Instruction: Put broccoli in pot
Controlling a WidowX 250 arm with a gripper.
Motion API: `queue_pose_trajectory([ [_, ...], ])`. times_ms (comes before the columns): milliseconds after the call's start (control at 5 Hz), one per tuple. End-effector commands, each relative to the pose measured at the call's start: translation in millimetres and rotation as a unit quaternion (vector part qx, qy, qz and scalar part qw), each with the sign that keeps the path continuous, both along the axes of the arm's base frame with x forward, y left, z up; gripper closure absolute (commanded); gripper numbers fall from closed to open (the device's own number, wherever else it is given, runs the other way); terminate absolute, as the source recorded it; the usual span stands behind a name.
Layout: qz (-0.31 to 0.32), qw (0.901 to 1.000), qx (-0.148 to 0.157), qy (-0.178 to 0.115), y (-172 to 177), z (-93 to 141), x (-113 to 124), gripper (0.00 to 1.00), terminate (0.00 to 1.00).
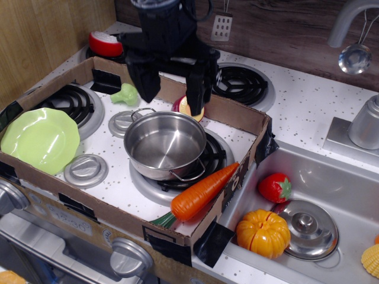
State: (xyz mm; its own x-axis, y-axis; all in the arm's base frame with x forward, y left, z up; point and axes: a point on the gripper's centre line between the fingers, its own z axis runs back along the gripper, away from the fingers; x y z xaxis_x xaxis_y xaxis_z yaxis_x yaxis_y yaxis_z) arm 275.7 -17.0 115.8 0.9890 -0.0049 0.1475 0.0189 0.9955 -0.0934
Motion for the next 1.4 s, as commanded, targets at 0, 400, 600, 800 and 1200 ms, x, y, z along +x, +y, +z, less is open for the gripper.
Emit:
queue_pose_trajectory([
  [0, -0.052, 0.9981, -0.002, -0.034, 27, 6, 61, 0.0, 0.0],
  [400, -0.063, 0.9974, 0.023, -0.025, 63, 35, 89, 0.0, 0.0],
  [600, -0.045, 0.9989, 0.012, 0.002, 77, 23, 95, 0.0, 0.0],
  [800, -0.018, 0.9997, 0.003, 0.017, 84, 9, 98, 0.0, 0.0],
  [1200, 0.029, 0.9996, 0.004, 0.006, 99, -12, 100, 0.0, 0.0],
])
